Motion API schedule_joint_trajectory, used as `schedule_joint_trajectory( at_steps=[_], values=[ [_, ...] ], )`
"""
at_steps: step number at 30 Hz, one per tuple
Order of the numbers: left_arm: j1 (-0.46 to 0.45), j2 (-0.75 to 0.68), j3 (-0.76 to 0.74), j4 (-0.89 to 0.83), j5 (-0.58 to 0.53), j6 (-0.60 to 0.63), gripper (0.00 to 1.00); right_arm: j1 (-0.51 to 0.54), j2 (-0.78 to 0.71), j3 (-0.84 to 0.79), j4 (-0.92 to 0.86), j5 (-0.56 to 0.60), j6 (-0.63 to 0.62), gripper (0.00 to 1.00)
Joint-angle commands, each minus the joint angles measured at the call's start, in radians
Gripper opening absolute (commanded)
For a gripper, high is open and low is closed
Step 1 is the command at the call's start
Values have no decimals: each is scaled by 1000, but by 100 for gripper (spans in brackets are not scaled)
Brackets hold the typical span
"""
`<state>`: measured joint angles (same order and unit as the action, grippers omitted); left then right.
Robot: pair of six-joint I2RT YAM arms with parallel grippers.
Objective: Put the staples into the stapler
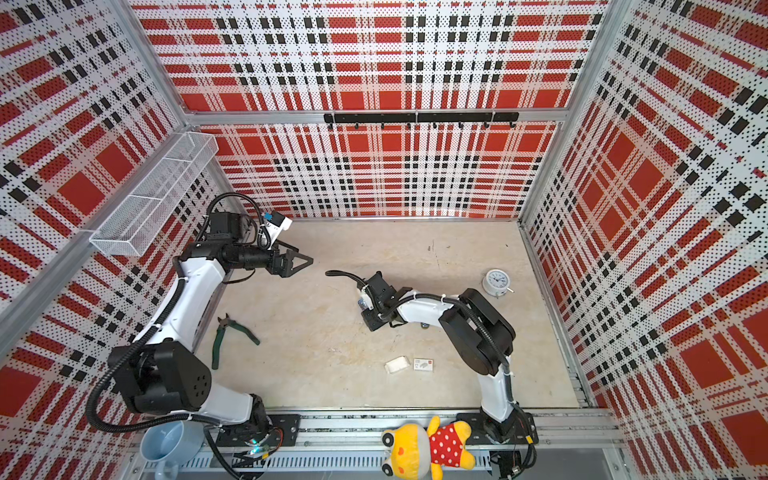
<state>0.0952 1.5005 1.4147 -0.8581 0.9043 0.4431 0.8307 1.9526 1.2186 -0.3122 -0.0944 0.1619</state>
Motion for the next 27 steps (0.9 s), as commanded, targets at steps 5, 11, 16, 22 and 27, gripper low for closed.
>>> schedule_joint_trajectory(
  at_steps=[5, 11, 16, 22, 27],
  values=[
    [22, -50, 14, -53, 19, 65, 99, 17, -15, 5, -19, 26, -24, 31],
    [27, -39, 26, -71, 32, 95, 99, -2, -86, 7, -16, 16, 6, 36],
    [17, 21, 73, -132, 12, 195, 100, -10, -151, -30, -3, 9, 71, 36],
    [-70, 193, 234, -239, -175, 290, 100, -30, -278, -123, -64, -9, 314, 34],
    [-85, 319, 304, -257, -182, 231, 99, -4, -345, -230, -7, -139, 477, 32]
  ],
)
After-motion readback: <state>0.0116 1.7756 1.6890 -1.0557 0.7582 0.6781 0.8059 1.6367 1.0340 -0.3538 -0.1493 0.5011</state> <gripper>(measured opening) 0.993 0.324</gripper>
